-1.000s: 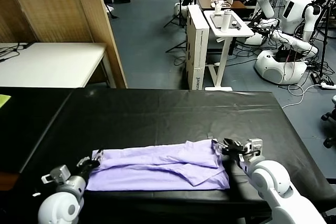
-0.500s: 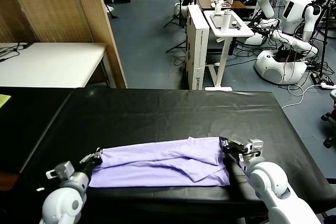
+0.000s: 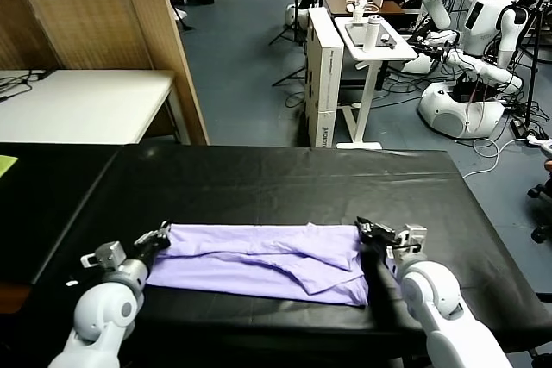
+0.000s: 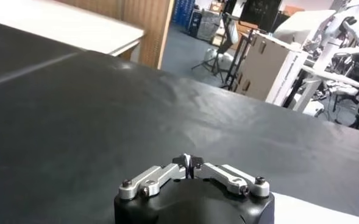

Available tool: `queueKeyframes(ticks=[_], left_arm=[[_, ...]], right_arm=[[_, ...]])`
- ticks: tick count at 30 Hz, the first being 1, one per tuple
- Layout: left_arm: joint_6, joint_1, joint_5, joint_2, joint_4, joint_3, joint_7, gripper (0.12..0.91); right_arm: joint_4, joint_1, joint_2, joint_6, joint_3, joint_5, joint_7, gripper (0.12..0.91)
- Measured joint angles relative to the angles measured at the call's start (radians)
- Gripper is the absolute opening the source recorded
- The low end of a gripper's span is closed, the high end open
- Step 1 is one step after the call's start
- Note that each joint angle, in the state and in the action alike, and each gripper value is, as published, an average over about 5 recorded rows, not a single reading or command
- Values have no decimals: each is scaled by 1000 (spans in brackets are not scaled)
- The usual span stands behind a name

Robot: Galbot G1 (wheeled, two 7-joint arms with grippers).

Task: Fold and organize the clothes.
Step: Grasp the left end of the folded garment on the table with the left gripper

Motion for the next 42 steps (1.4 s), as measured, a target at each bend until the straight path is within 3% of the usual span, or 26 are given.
queueKeyframes(ticks=[3, 4, 7, 10, 15, 20, 24, 31, 42], left_arm=[[-3, 7, -2, 11, -6, -11, -1, 561], [-3, 11, -2, 15, -9, -15, -2, 618], [1, 22, -17, 29, -21, -27, -8, 795], [26, 40, -68, 50, -43, -45, -15, 889], [117, 88, -204, 95, -89, -90, -10, 906], [212, 141, -336, 140, -99, -150, 49, 907], [263, 162, -376, 172, -88, -181, 95, 907], [282, 154, -408, 214, -51, -188, 168, 907], [281, 136, -450, 238, -15, -172, 183, 907]], right_arm=[[46, -24, -29, -1, 18, 9, 1, 840], [62, -33, -39, -1, 24, 11, 2, 871], [109, -64, -64, -3, 43, 15, 4, 902], [152, -98, -86, -7, 61, 21, 7, 906], [218, -158, -110, -12, 94, 34, 7, 907], [266, -219, -113, -11, 128, 38, 1, 907], [285, -252, -109, -11, 142, 38, 1, 907], [296, -280, -102, -12, 149, 37, 1, 907], [298, -285, -97, -13, 147, 36, 2, 907]])
